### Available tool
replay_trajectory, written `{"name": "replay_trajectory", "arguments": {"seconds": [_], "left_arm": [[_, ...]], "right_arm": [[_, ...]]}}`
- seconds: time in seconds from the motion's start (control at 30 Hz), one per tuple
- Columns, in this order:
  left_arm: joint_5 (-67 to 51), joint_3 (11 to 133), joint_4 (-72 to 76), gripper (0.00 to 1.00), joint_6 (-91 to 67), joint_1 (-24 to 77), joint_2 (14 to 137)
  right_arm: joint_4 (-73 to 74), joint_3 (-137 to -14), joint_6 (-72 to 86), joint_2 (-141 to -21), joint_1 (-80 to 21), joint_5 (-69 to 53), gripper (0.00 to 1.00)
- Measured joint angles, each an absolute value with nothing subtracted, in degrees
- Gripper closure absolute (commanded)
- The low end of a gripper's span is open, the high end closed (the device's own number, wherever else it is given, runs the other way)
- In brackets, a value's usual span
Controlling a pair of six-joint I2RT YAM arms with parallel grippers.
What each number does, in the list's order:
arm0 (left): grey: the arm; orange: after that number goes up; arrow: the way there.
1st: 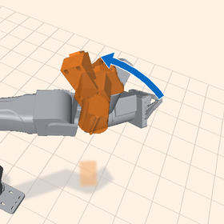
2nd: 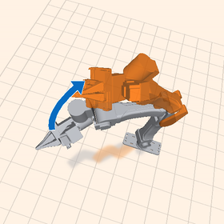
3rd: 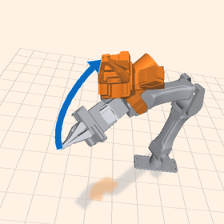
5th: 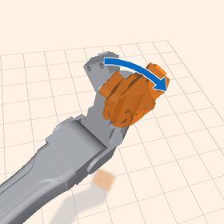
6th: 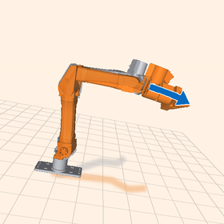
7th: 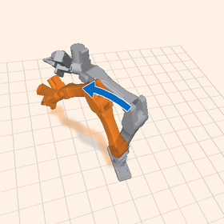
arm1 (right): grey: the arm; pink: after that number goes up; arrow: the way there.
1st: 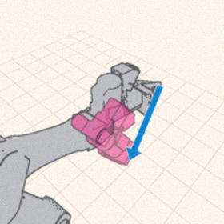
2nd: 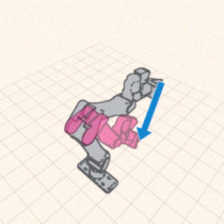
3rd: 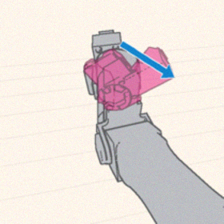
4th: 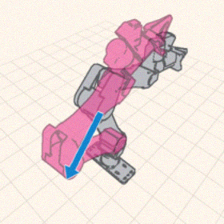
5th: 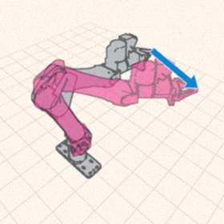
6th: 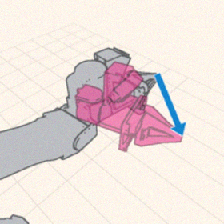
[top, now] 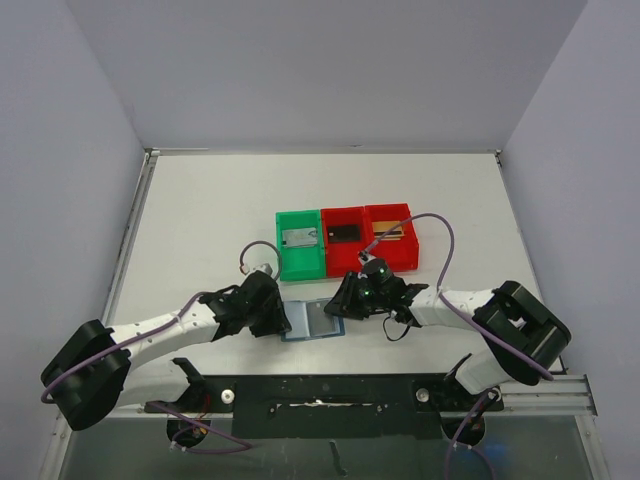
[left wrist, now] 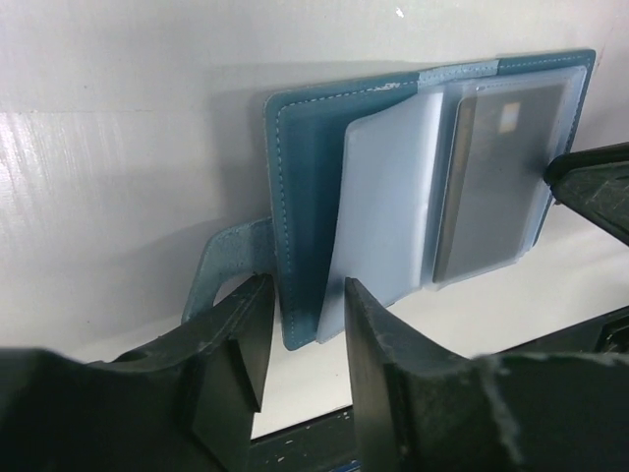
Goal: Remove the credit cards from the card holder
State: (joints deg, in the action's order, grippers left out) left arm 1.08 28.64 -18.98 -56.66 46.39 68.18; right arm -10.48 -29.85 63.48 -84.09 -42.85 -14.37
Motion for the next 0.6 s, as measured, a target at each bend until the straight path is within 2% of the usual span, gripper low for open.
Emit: {"name": "replay_trajectory", "arguments": {"seconds": [0.6], "left_arm": [[0.8,28.5,-18.2,0.80,-56.4,46.4,68.5]], "right_arm": [[-12.0,-29.9,63.5,-84.3,-42.9,-16.8,0.78]]}}
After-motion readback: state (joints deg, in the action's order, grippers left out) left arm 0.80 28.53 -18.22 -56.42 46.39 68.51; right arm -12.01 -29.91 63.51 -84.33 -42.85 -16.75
